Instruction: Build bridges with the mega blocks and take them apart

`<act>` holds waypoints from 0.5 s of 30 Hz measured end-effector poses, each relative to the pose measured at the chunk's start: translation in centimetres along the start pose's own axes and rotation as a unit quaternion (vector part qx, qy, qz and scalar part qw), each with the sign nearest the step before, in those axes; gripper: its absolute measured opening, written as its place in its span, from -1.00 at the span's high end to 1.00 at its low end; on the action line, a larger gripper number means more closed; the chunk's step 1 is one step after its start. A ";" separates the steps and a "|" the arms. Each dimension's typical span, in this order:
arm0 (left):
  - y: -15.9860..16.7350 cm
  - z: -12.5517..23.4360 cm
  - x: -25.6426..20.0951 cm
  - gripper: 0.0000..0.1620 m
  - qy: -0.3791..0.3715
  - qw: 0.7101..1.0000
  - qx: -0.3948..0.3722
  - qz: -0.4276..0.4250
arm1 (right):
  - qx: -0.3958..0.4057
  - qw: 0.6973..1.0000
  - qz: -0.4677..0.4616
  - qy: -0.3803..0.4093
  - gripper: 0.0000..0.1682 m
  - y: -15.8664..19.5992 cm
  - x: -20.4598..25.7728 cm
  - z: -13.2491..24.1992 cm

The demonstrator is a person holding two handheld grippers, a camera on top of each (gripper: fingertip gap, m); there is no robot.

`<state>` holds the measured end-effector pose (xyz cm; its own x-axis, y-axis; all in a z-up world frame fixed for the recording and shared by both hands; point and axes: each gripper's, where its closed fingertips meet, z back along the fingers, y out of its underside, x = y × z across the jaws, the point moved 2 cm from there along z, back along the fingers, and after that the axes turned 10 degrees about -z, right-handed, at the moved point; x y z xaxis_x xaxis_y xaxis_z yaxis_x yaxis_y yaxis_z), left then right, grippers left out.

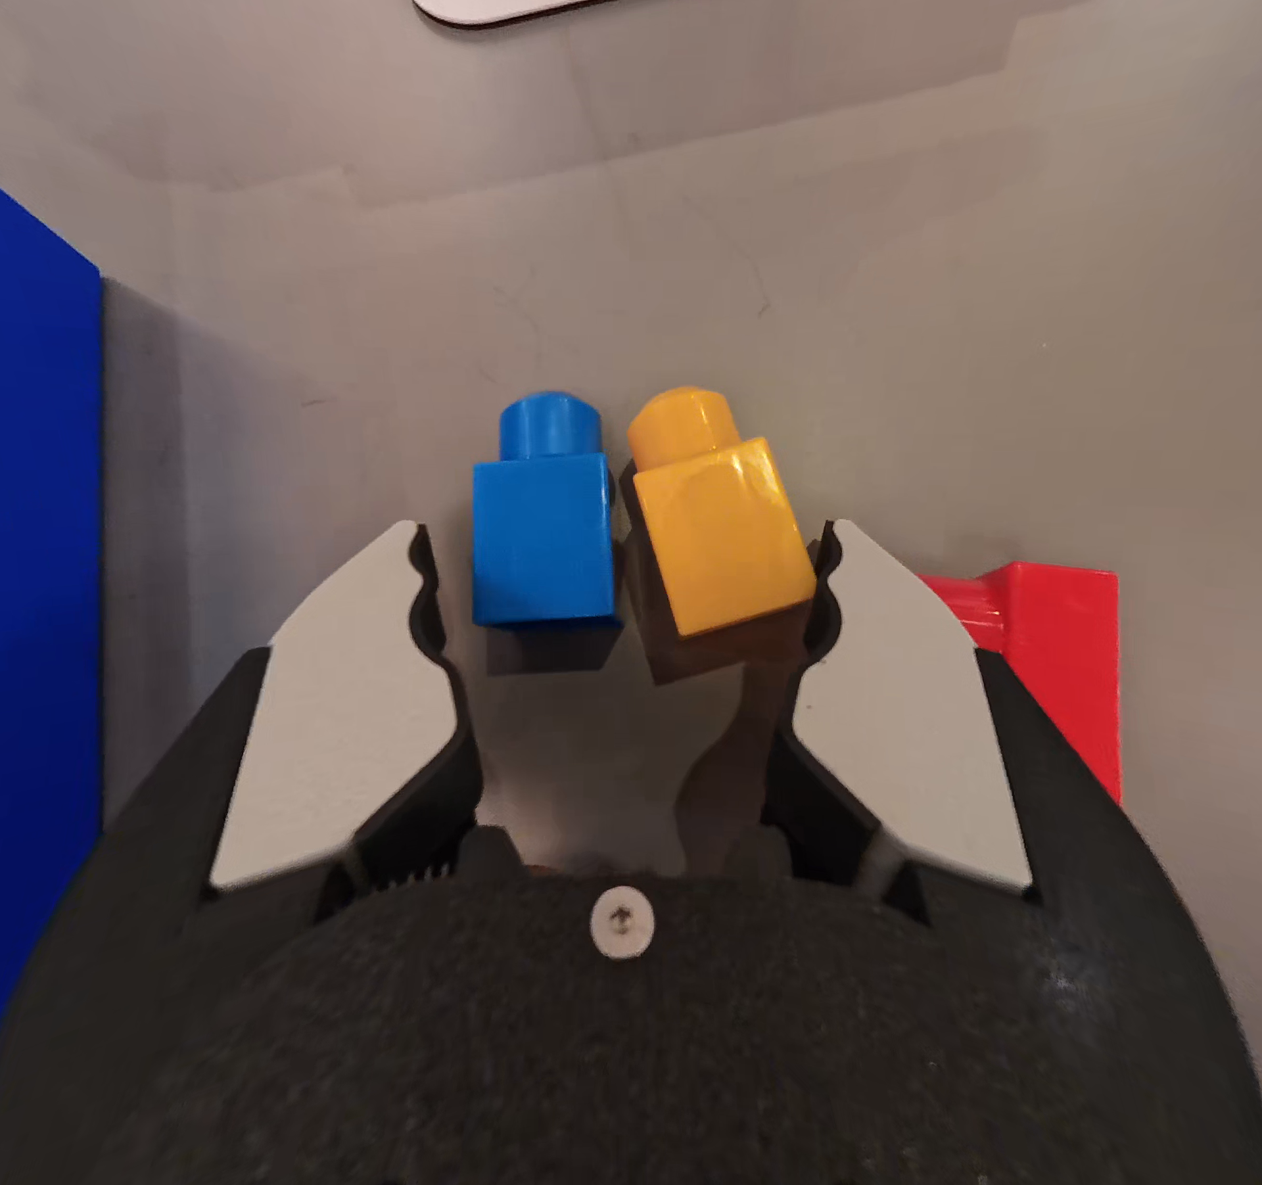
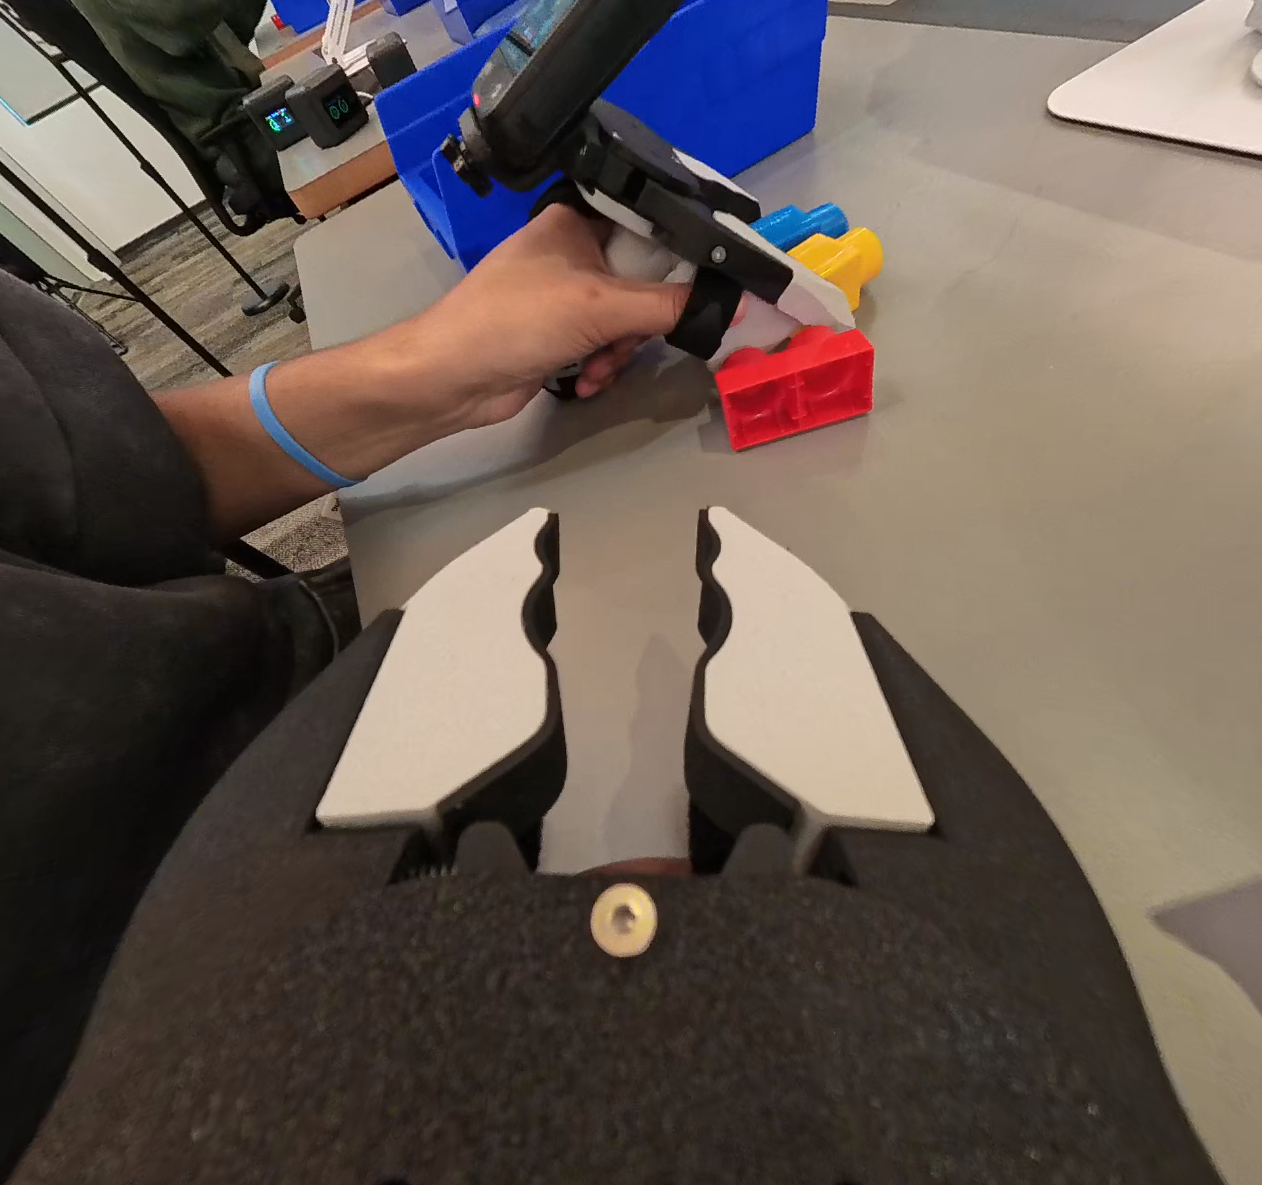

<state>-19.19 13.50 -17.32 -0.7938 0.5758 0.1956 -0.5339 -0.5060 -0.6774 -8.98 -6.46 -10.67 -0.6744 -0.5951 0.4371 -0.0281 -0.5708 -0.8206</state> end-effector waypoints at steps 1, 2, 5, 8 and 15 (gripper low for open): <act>0.0 0.0 0.0 -0.27 0.002 1.000 0.000 0.002 | 0.000 1.000 0.000 -0.001 0.54 0.0 0.0 0.0; 0.1 0.0 0.0 -0.24 0.005 1.000 0.002 0.004 | -0.001 1.000 -0.001 -0.002 0.55 0.0 0.1 0.1; 0.3 -0.3 0.0 -0.17 0.017 1.000 0.015 0.011 | -0.004 1.000 -0.002 -0.004 0.55 -0.1 0.1 0.2; 0.3 -0.3 -0.1 -0.17 0.022 1.000 0.015 0.012 | -0.002 1.000 -0.004 -0.005 0.54 -0.1 0.1 0.2; 0.2 -0.5 0.0 -0.09 0.026 0.999 0.019 0.015 | -0.002 1.000 -0.004 -0.008 0.54 -0.1 0.3 0.3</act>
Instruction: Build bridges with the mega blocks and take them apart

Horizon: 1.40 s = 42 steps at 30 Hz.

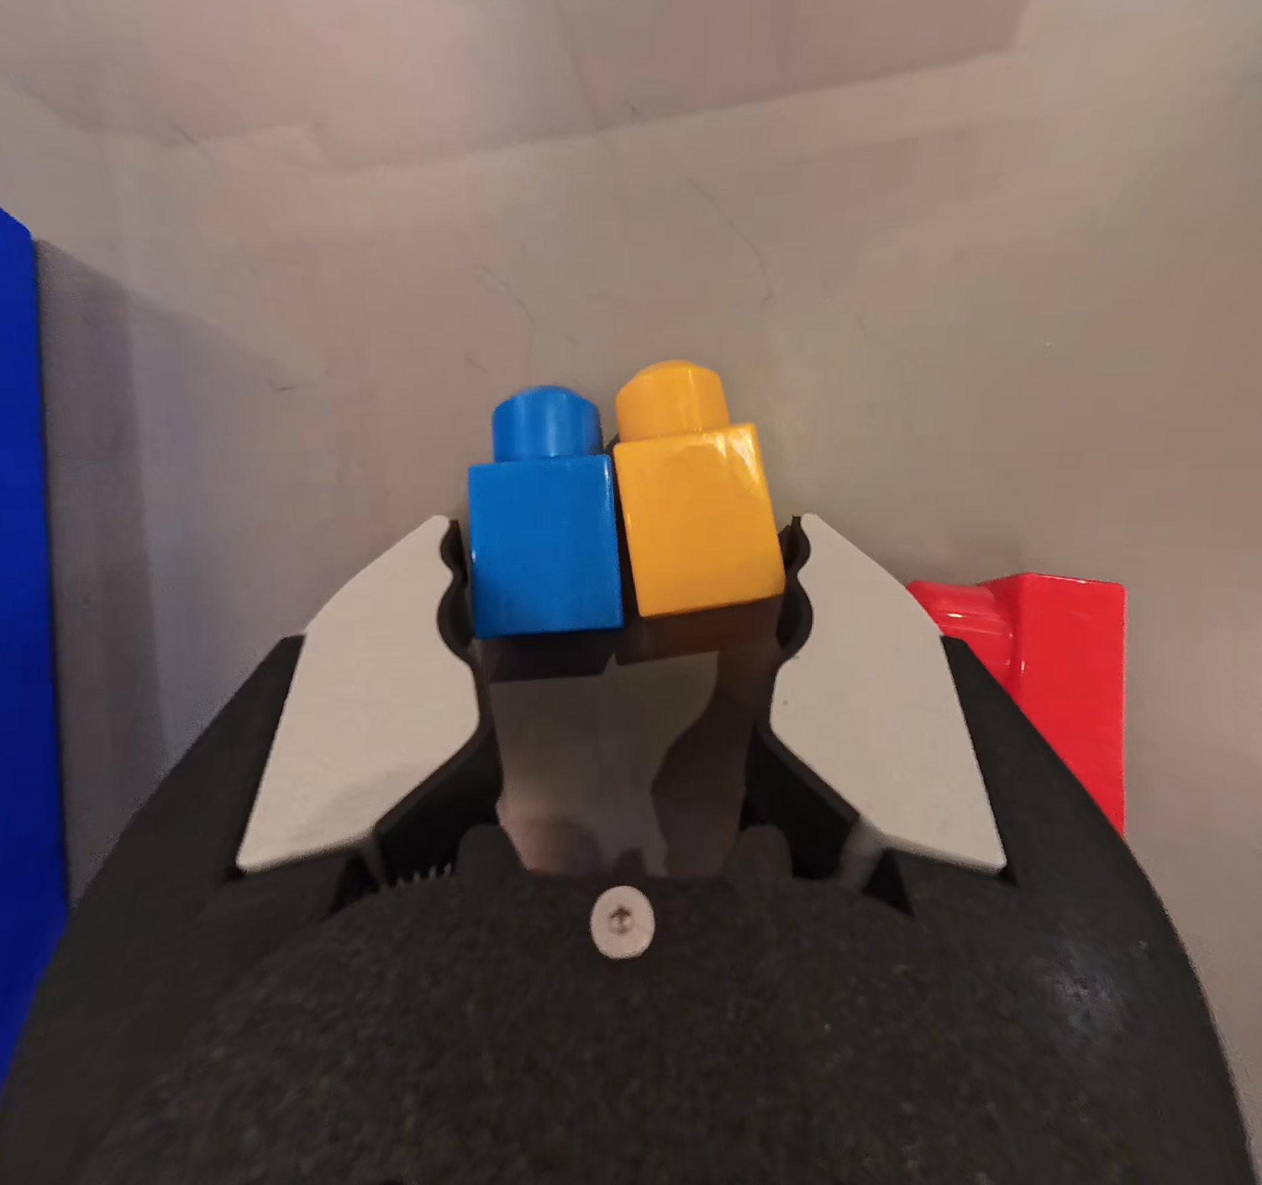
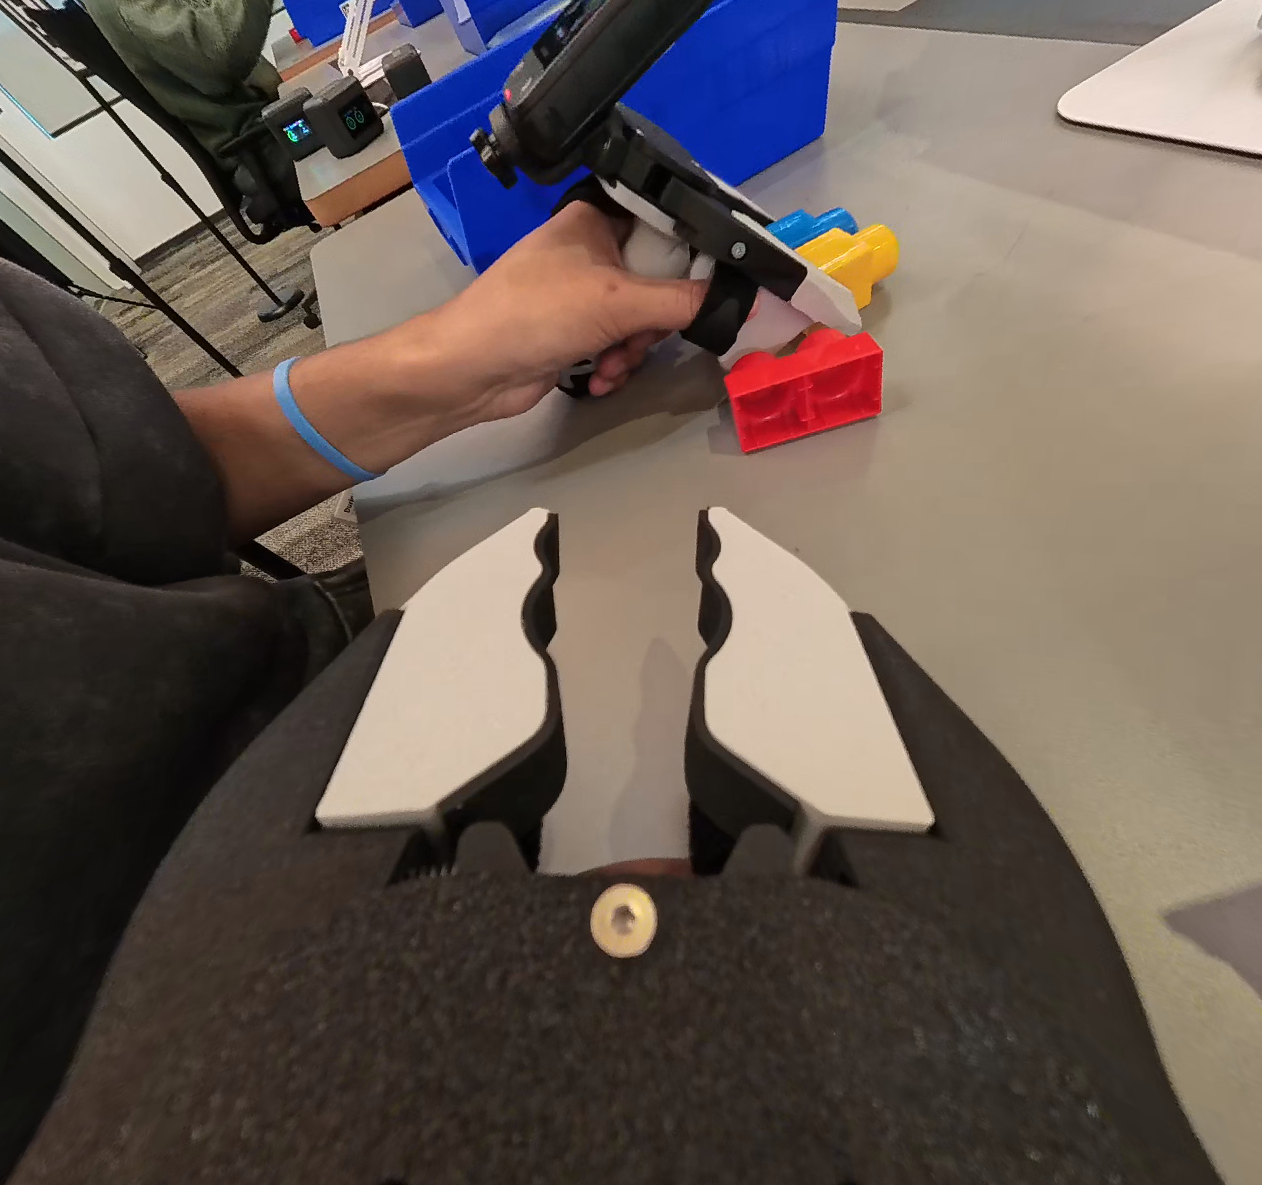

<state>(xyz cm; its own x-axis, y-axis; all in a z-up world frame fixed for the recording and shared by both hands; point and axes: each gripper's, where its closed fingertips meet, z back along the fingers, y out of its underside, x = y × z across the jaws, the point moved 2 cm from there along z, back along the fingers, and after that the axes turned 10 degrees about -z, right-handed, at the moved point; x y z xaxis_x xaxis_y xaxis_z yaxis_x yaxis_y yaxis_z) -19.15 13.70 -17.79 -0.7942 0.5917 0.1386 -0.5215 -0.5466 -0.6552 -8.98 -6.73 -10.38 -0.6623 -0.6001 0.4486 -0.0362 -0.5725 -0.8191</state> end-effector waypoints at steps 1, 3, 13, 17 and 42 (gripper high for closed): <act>0.0 0.0 0.0 -0.09 0.000 1.000 0.000 0.000 | 0.000 1.000 0.000 0.000 0.54 0.0 0.0 0.0; 0.0 0.0 -0.1 -0.11 -0.001 1.000 0.000 -0.001 | 0.000 1.000 -0.001 -0.001 0.54 0.0 0.0 0.0; 0.0 0.3 -0.3 -0.18 -0.004 1.000 -0.003 0.014 | 0.004 1.000 -0.001 -0.005 0.54 0.0 0.2 -0.1; 0.0 0.2 -0.4 0.01 -0.004 1.000 -0.003 0.020 | 0.006 1.000 0.000 -0.005 0.54 0.1 0.3 -0.1; 1.1 2.3 -0.4 0.03 0.047 0.997 -0.030 -0.046 | 0.010 1.000 -0.004 -0.007 0.54 0.3 0.2 -0.3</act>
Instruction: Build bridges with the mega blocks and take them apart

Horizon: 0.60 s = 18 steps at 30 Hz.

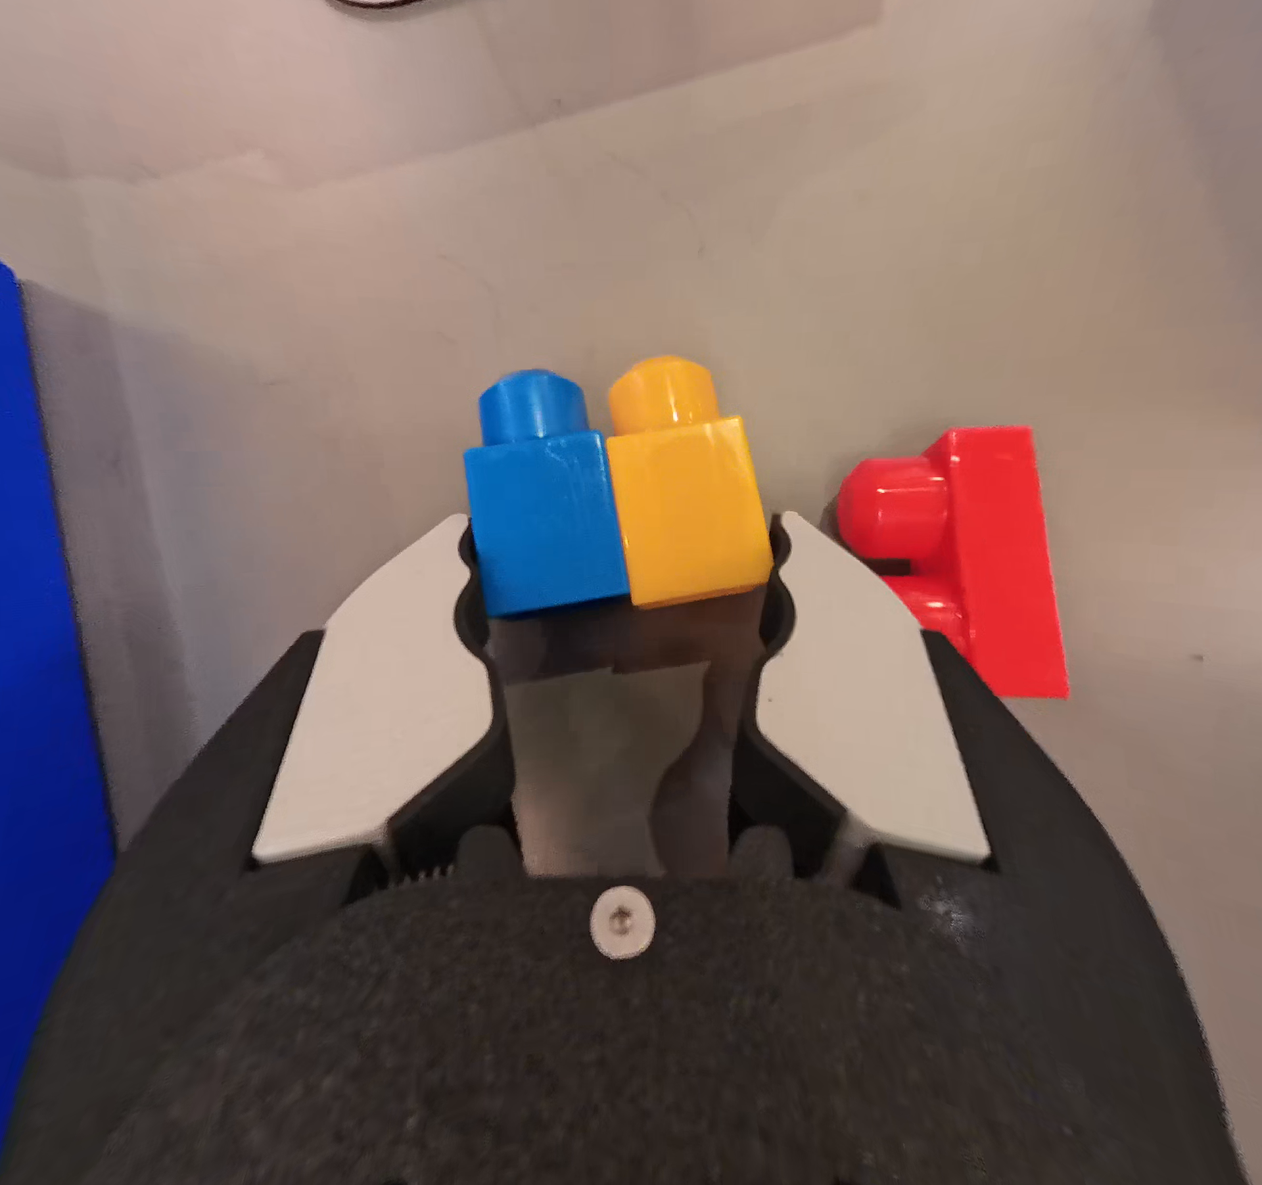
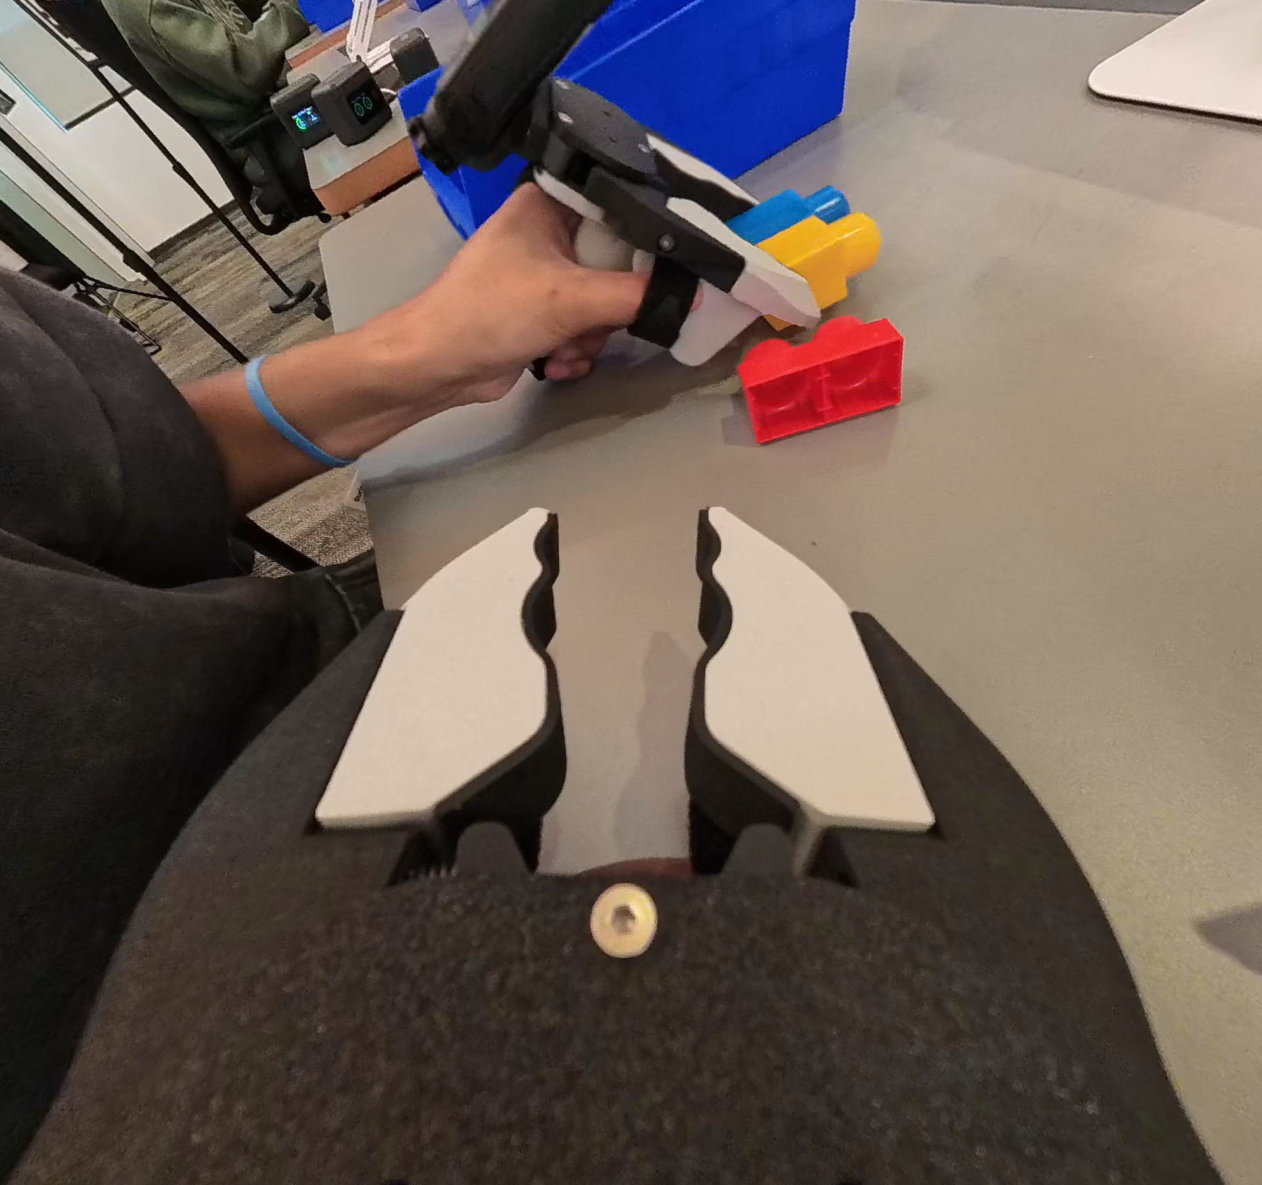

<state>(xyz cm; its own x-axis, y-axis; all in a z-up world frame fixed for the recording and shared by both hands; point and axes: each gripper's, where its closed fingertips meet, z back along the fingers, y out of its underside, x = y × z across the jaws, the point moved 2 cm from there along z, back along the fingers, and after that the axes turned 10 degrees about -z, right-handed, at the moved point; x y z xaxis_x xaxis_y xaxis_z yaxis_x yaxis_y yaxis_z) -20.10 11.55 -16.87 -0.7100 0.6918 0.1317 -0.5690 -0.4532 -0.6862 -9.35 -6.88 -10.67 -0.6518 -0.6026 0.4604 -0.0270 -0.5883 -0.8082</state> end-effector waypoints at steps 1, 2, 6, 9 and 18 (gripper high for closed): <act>-0.1 0.4 -0.1 0.03 0.007 1.000 -0.009 0.000 | 0.000 1.000 0.000 0.001 0.54 0.0 -0.1 0.0; -0.3 0.8 -0.1 0.03 0.015 1.000 -0.021 0.000 | 0.000 1.000 -0.001 0.003 0.54 0.0 -0.1 0.0; -0.9 3.0 -0.4 0.03 0.045 0.997 -0.058 -0.032 | 0.000 1.000 -0.003 0.018 0.54 -0.1 -0.8 -0.1; -0.6 5.1 -0.4 0.03 0.050 0.993 -0.069 -0.080 | 0.003 0.999 -0.004 0.037 0.50 -0.5 -1.6 -0.1; 2.1 10.3 -1.3 0.03 0.067 0.983 -0.096 -0.140 | 0.190 0.954 0.152 0.175 0.14 -4.2 -4.2 -4.7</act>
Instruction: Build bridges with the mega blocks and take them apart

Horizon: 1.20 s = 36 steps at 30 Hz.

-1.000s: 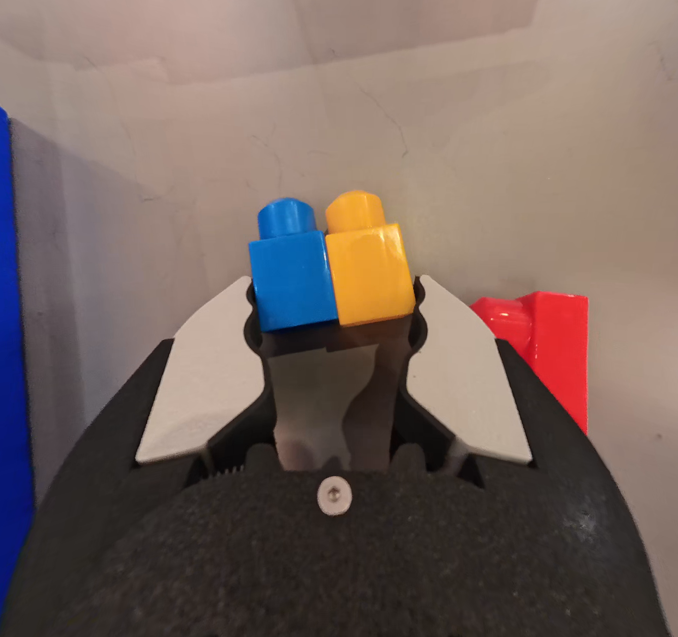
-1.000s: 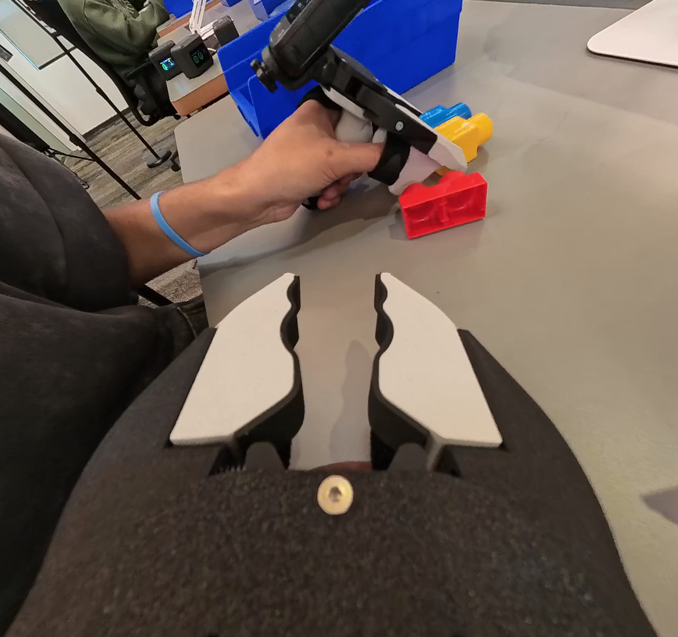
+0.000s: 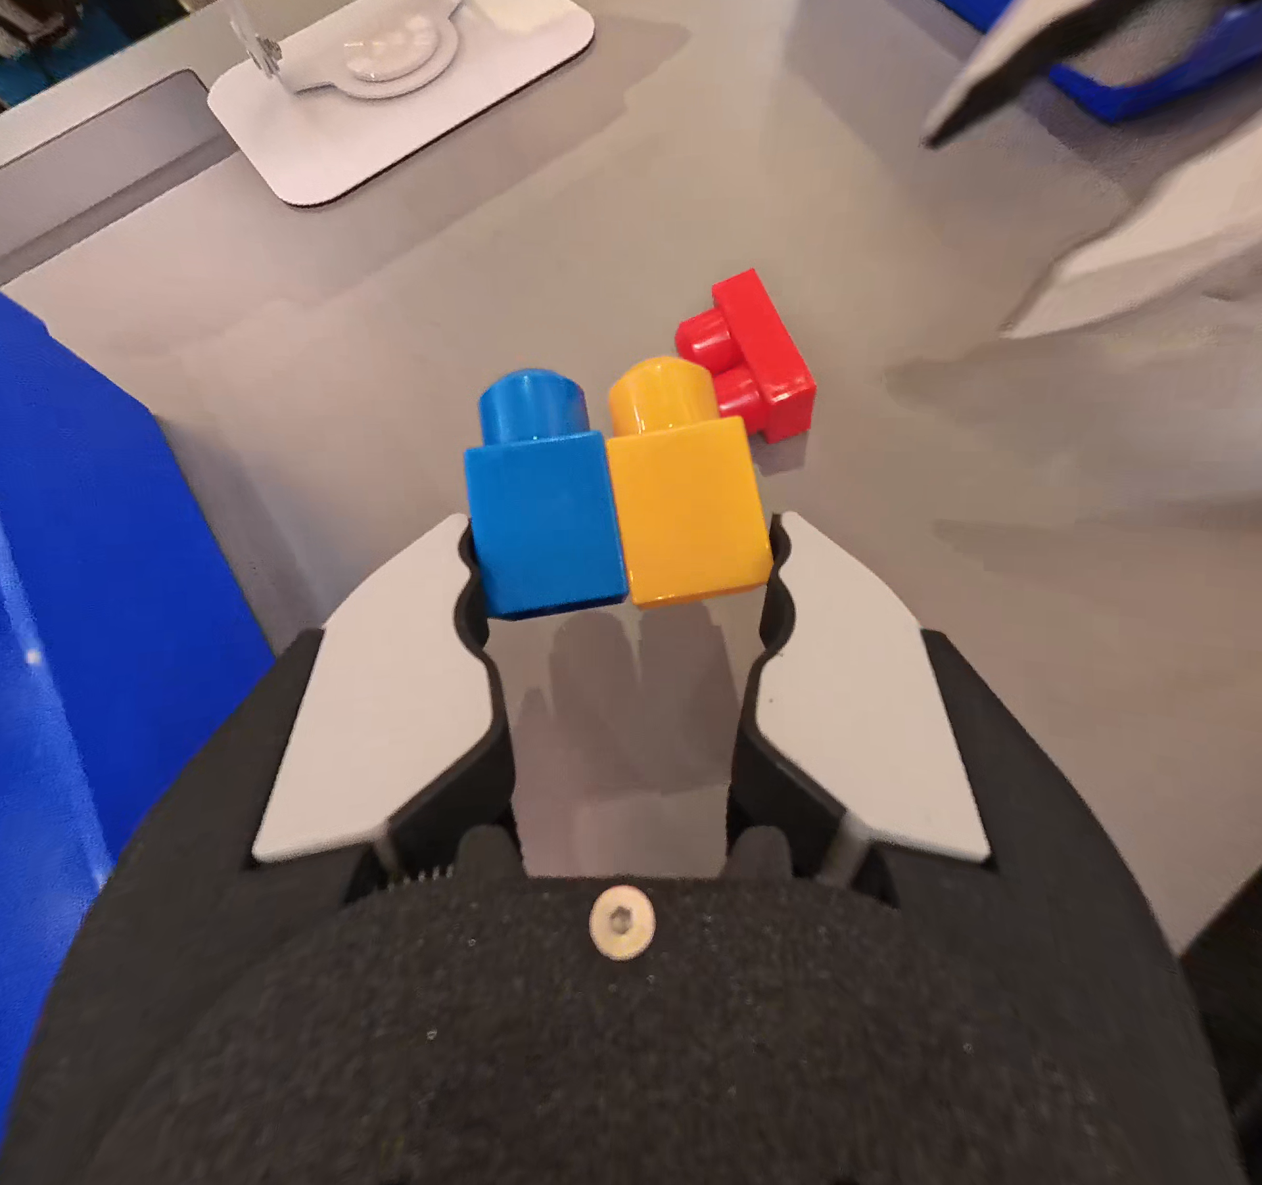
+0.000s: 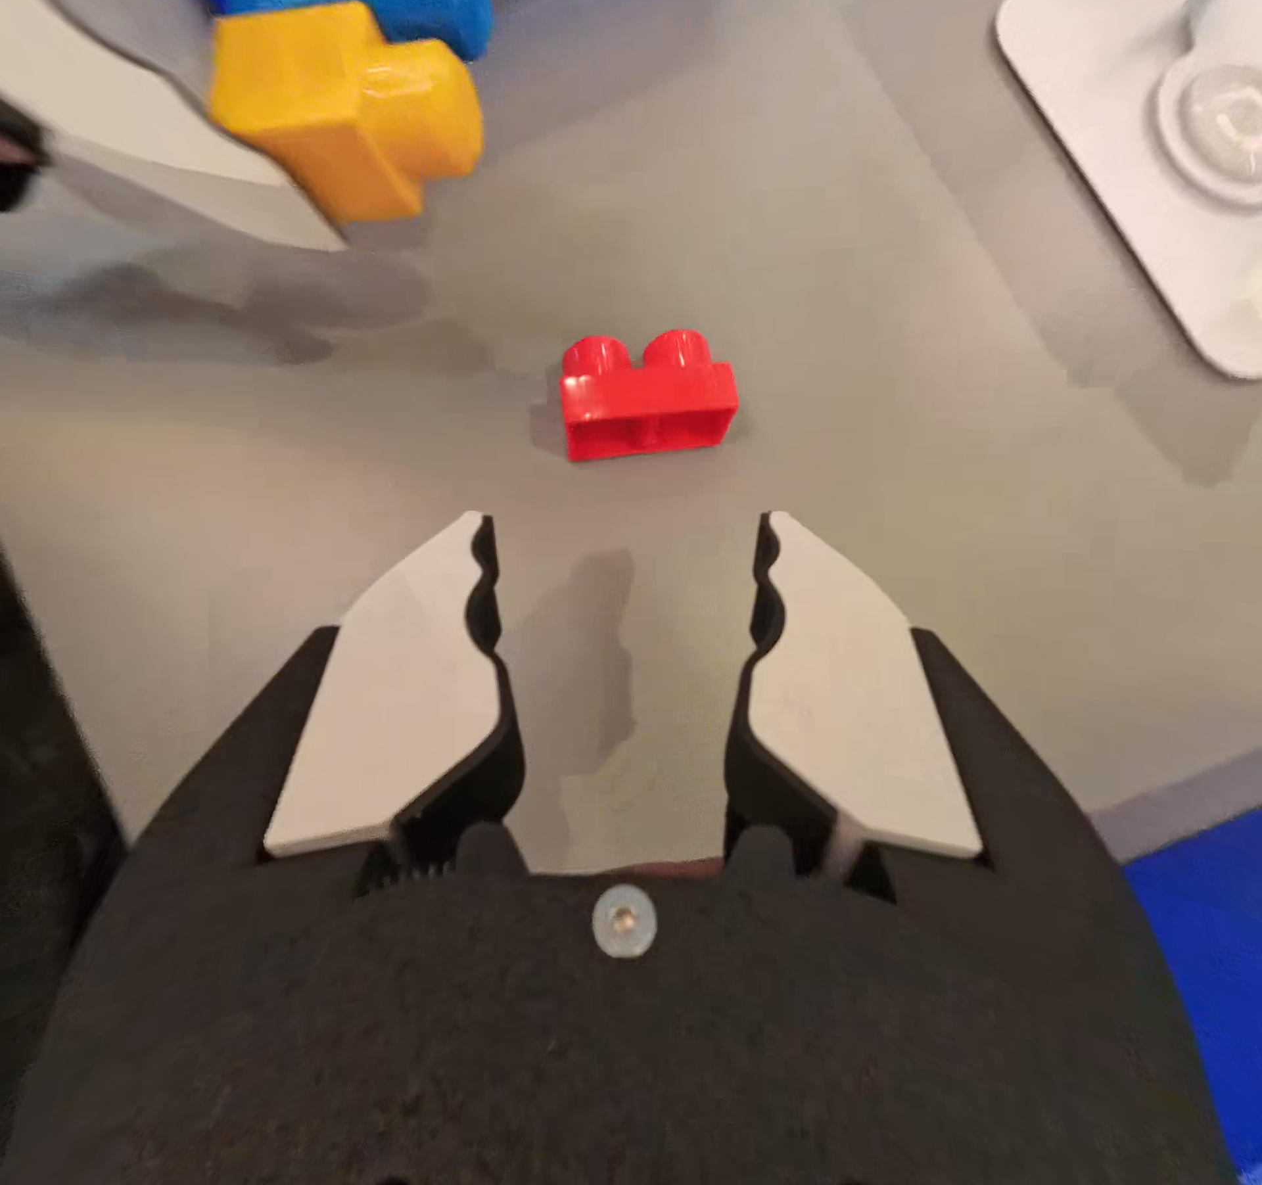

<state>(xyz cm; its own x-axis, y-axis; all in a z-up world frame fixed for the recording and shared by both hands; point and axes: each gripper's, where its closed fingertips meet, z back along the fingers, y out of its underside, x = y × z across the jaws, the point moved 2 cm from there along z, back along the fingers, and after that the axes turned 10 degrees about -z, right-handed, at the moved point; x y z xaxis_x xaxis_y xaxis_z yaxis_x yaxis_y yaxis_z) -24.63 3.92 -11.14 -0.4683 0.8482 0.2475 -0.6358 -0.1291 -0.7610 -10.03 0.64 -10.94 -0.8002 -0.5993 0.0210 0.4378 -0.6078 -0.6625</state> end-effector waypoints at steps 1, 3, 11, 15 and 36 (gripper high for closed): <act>0.3 0.4 -0.2 0.03 0.003 1.000 -0.003 -0.002 | 0.022 1.000 0.020 0.006 0.12 -0.9 0.0 -0.9; 0.8 1.2 -0.3 0.03 0.001 1.000 -0.013 0.000 | 0.071 0.997 0.042 0.010 0.09 -2.3 0.0 -3.0; 2.8 2.7 -0.9 0.03 0.023 0.999 -0.033 0.014 | 0.221 0.974 0.055 0.012 0.06 -3.0 -0.3 -8.1; 2.8 2.8 -1.3 0.03 0.029 0.999 -0.040 0.001 | 0.257 0.964 0.059 0.029 0.11 -1.6 -0.5 -9.2; -4.2 1.3 -3.8 0.03 0.164 0.975 -0.152 0.008 | -0.371 0.854 -0.206 -0.301 0.12 -5.7 -1.2 6.0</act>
<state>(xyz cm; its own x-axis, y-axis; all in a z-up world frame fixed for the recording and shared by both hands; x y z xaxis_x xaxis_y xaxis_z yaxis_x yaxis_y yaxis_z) -21.01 0.59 -8.14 -0.2232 0.9725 0.0659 -0.3951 -0.0284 -0.9182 -9.14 1.69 -2.68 -0.3698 -0.7096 0.5998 -0.3883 -0.4684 -0.7936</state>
